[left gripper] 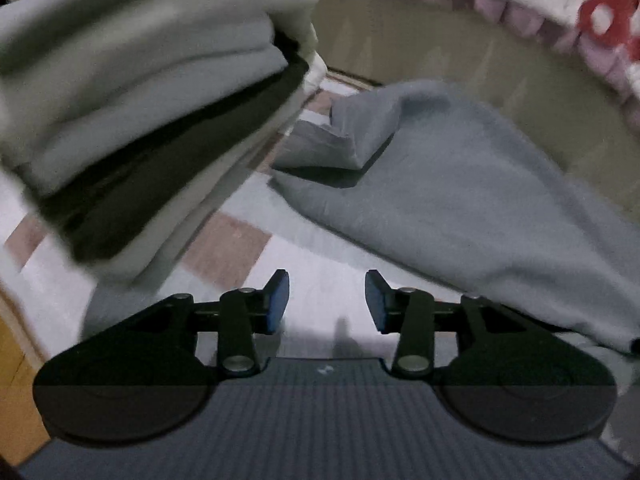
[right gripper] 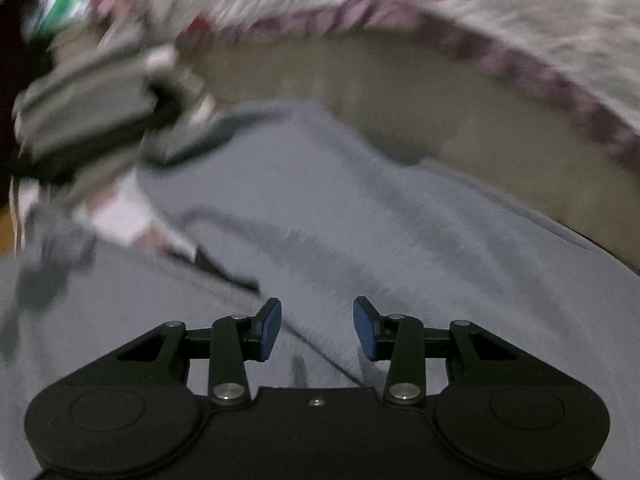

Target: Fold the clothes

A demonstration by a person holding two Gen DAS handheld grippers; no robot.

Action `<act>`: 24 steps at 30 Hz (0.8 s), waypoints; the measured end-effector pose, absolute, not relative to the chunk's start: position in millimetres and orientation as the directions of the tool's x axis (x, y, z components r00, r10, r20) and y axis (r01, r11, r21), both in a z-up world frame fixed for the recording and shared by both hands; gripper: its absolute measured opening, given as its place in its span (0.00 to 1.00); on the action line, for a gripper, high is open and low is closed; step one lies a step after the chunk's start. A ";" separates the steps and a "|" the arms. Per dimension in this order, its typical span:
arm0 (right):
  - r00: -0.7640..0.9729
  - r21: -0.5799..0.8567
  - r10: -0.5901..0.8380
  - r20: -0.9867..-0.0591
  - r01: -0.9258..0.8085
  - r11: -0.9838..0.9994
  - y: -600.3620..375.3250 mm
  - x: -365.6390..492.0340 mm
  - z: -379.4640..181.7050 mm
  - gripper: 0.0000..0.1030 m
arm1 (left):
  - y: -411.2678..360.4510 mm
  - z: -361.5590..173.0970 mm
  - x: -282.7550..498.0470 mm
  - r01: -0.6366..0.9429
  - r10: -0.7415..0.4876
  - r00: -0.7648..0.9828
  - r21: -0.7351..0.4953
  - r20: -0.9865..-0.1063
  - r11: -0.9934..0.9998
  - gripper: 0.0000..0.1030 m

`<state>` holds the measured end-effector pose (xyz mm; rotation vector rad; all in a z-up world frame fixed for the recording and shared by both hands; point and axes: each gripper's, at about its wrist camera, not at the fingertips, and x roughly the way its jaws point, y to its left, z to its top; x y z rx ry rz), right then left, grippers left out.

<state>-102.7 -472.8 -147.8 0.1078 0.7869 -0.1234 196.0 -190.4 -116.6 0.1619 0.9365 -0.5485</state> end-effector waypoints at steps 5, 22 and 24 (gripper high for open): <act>0.661 0.000 -0.029 -0.750 0.044 0.999 -463.9 -66.8 -195.4 0.45 | -219.7 -170.1 263.9 0.461 -0.352 0.413 -0.141 -0.840 0.876 0.40; 0.744 0.253 0.092 -0.662 0.106 0.962 -517.7 -80.4 -211.7 0.09 | -248.2 -137.9 297.6 0.459 -0.461 0.633 -0.179 -0.622 0.870 0.05; 0.763 0.362 0.146 -0.630 0.122 0.924 -531.2 -86.7 -210.2 0.05 | -220.9 -96.5 278.0 0.462 -0.494 0.691 -0.204 -0.527 0.863 0.05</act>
